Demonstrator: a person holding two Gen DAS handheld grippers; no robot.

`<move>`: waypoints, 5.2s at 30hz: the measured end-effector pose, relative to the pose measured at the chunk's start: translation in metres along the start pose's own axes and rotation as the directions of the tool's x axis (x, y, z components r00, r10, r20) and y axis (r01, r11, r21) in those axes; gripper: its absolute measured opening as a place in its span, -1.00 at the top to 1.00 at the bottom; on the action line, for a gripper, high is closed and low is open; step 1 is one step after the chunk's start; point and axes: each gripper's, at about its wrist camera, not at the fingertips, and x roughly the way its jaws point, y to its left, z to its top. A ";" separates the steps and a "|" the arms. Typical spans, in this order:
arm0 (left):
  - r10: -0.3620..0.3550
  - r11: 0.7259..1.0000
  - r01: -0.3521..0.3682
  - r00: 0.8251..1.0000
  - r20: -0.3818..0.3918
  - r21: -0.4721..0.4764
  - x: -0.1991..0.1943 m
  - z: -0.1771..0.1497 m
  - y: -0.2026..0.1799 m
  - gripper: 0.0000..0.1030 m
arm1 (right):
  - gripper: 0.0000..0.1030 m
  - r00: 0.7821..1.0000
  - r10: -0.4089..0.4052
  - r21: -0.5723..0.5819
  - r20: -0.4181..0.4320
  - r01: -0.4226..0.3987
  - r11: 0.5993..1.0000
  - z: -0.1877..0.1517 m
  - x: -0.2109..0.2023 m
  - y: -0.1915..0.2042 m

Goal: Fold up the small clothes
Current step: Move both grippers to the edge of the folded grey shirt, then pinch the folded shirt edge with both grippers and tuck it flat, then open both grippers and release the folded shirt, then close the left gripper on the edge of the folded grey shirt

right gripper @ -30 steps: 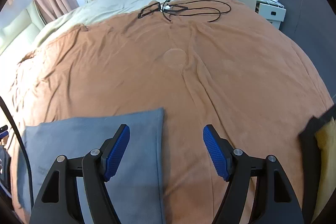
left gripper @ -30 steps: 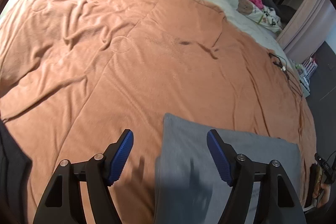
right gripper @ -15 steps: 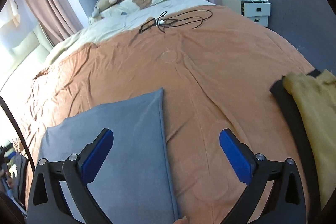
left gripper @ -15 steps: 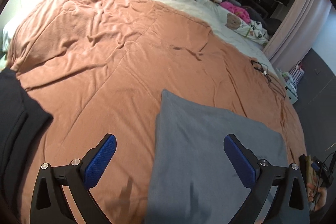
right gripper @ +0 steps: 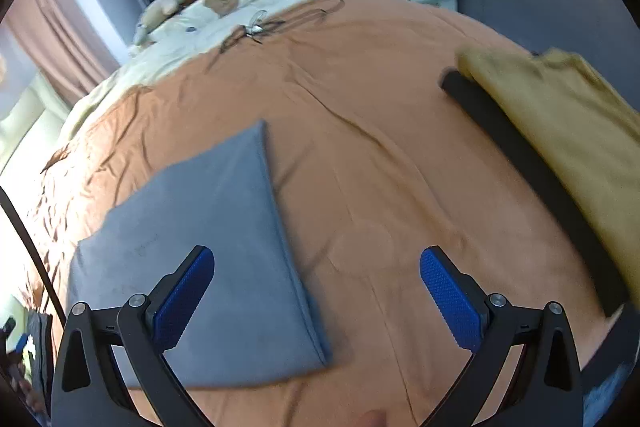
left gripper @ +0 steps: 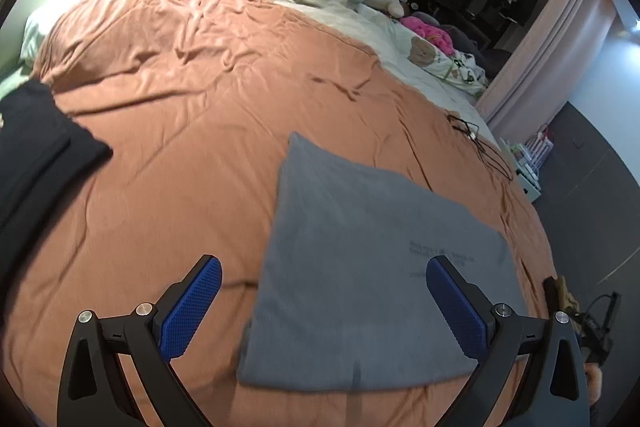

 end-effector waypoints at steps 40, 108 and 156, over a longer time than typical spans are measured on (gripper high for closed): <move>-0.079 0.892 0.061 0.997 -0.021 -0.448 0.036 -0.129 0.055 0.20 | 0.07 0.900 0.436 0.369 0.007 -0.408 0.835 -0.120 0.025 -0.111; -0.130 0.858 0.168 0.985 0.112 -0.485 -0.085 -0.179 0.089 0.92 | 0.99 0.900 0.425 0.275 0.098 -0.435 0.857 -0.163 -0.054 -0.128; -0.309 0.755 0.313 0.945 0.109 -0.575 -0.051 -0.221 0.121 0.85 | -0.03 0.952 0.266 -0.423 -0.150 -0.305 0.853 -0.145 -0.022 0.117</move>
